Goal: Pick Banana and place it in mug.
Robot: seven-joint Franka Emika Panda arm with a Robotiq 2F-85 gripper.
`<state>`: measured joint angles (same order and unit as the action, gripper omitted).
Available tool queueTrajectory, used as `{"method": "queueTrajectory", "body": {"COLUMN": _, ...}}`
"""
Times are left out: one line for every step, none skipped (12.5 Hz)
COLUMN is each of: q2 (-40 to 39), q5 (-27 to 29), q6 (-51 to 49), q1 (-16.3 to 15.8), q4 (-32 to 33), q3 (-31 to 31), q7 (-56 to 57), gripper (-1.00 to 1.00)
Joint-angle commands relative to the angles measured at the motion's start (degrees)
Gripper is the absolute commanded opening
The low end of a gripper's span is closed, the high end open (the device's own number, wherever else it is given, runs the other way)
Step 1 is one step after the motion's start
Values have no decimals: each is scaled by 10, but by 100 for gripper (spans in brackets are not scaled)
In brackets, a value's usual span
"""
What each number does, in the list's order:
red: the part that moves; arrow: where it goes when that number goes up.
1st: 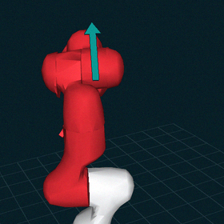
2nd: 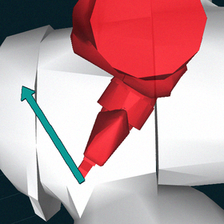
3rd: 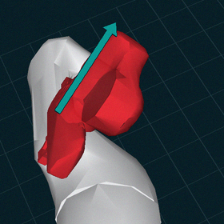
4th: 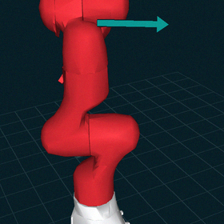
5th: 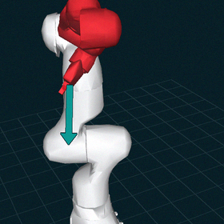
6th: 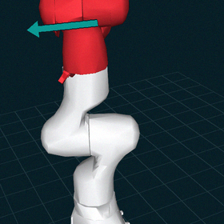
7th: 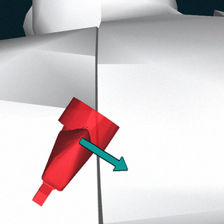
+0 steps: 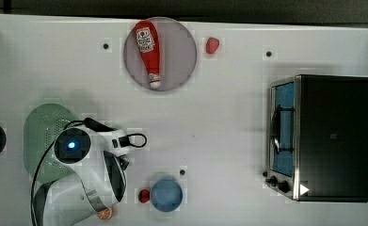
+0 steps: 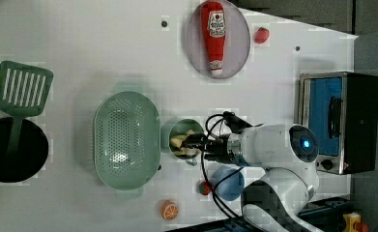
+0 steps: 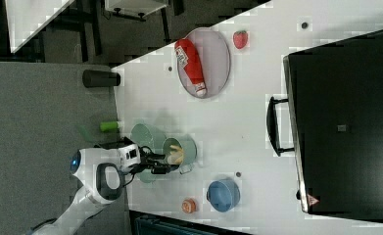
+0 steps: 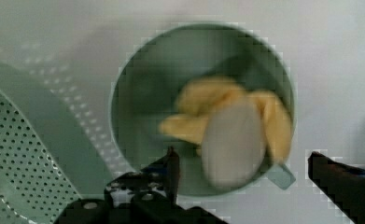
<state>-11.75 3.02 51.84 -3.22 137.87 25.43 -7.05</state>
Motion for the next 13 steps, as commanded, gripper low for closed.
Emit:
{"method": "queueTrajectory", "body": {"q2": 61, "q5": 10, "q6": 0, "q1": 0, "q4": -29, "q3": 1, "q7": -29, "gripper": 100}}
{"method": "queueTrajectory", "body": {"q2": 79, "q5": 10, "q6": -1, "q1": 1, "q4": -36, "q3": -2, "q7": -29, "gripper": 100}}
{"method": "queueTrajectory", "body": {"q2": 103, "q5": 11, "q6": -12, "q1": 3, "q4": -41, "q3": -9, "q7": -29, "gripper": 100}}
{"method": "queueTrajectory", "body": {"q2": 130, "q5": 11, "q6": -36, "q1": 6, "q4": -49, "q3": -21, "q7": -29, "gripper": 100}}
{"method": "queueTrajectory", "body": {"q2": 158, "q5": 11, "q6": -87, "q1": 9, "q4": -62, "q3": -38, "q7": -29, "gripper": 100}}
{"method": "queueTrajectory", "body": {"q2": 183, "q5": 11, "q6": -156, "q1": 12, "q4": -81, "q3": -60, "q7": -29, "gripper": 100}}
{"method": "queueTrajectory", "body": {"q2": 202, "q5": 11, "q6": -221, "q1": 14, "q4": -109, "q3": -84, "q7": -23, "gripper": 100}}
{"method": "queueTrajectory", "body": {"q2": 214, "q5": 11, "q6": -278, "q1": 15, "q4": -141, "q3": -110, "q7": -22, "gripper": 100}}
{"method": "queueTrajectory", "body": {"q2": 221, "q5": 10, "q6": -327, "q1": 16, "q4": -173, "q3": -137, "q7": -22, "gripper": 100}}
{"method": "queueTrajectory", "body": {"q2": 225, "q5": 10, "q6": -367, "q1": 17, "q4": -203, "q3": -166, "q7": -20, "gripper": 100}}
{"method": "queueTrajectory", "body": {"q2": 226, "q5": 10, "q6": -389, "q1": 17, "q4": -231, "q3": -193, "q7": -11, "gripper": 100}}
{"method": "queueTrajectory", "body": {"q2": 226, "q5": 9, "q6": -403, "q1": 17, "q4": -254, "q3": -218, "q7": -1, "gripper": 100}}
{"method": "queueTrajectory", "body": {"q2": 226, "q5": 3, "q6": -416, "q1": 17, "q4": -270, "q3": -240, "q7": 17, "gripper": 100}}
